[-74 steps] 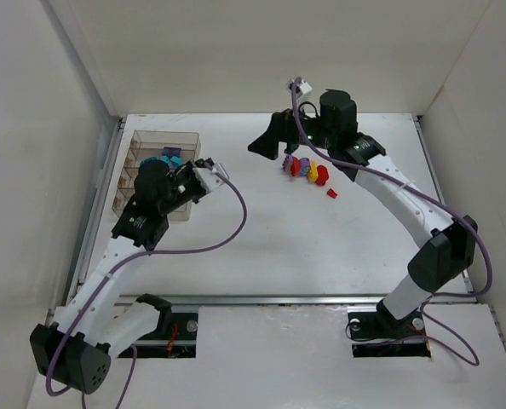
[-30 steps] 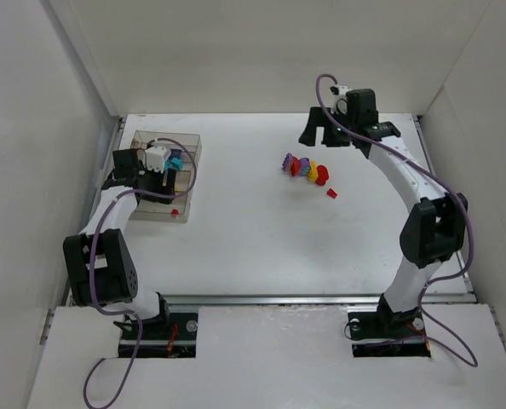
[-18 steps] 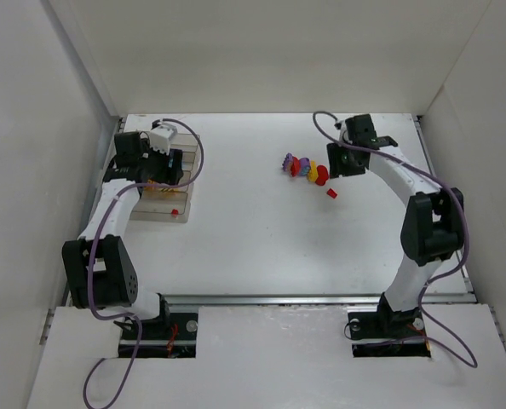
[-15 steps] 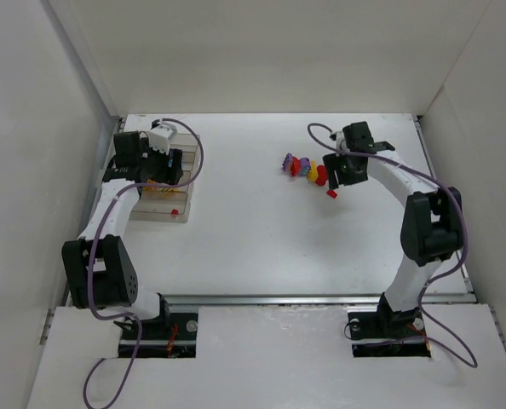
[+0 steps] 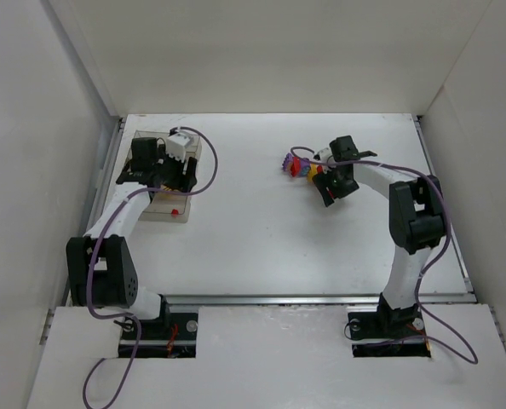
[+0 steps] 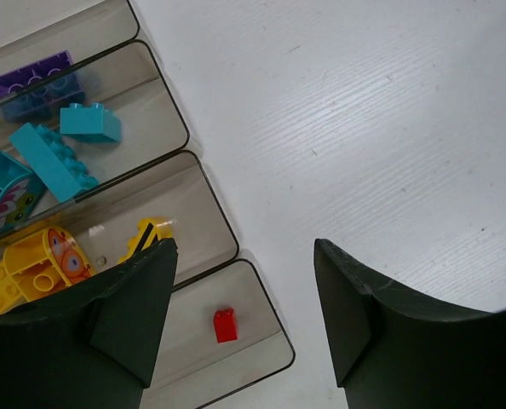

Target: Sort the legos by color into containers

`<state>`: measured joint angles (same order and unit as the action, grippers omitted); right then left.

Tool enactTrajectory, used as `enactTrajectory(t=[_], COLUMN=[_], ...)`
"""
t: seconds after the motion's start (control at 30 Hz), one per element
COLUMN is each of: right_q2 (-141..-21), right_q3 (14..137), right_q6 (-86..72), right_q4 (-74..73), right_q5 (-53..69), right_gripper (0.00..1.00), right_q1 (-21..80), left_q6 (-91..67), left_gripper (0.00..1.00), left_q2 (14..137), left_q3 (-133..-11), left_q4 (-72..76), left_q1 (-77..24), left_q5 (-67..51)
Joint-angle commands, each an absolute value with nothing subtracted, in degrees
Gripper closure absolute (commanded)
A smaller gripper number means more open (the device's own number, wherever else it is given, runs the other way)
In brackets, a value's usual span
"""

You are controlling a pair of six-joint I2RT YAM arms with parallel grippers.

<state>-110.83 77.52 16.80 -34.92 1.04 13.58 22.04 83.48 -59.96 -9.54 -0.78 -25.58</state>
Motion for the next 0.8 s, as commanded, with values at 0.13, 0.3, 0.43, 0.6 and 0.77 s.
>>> enactTrajectory(t=[0.13,0.3,0.43,0.6,0.77], right_q2=[-113.99,-116.01,-116.54,-115.23,-107.95], right_q3=[82.35,84.9,85.52,84.99,81.66], right_q6=[20.21,21.27,21.79,21.8,19.95], right_q4=[-31.03,-32.7,-33.49,-34.1,-35.16], right_q5=[0.88,0.88,0.88,3.85,8.52], right_gripper=[0.33,0.5,0.72,1.0,1.0], right_q1=[14.24,14.24,14.24,14.24,14.24], left_q6=[21.53,21.53,21.53,21.53,24.95], left_gripper=[0.38,0.38,0.38,0.38,0.4], left_q2=[82.79,84.11,84.64,84.64,82.8], left_q3=[-61.96,-63.63,-64.34,-64.86,-64.86], left_q4=[-10.2,-10.2,-10.2,-11.34,-12.91], left_q1=[-0.62,-0.62,-0.62,-0.62,-1.66], left_q5=[-24.08,-24.08,-24.08,-24.08,-25.83])
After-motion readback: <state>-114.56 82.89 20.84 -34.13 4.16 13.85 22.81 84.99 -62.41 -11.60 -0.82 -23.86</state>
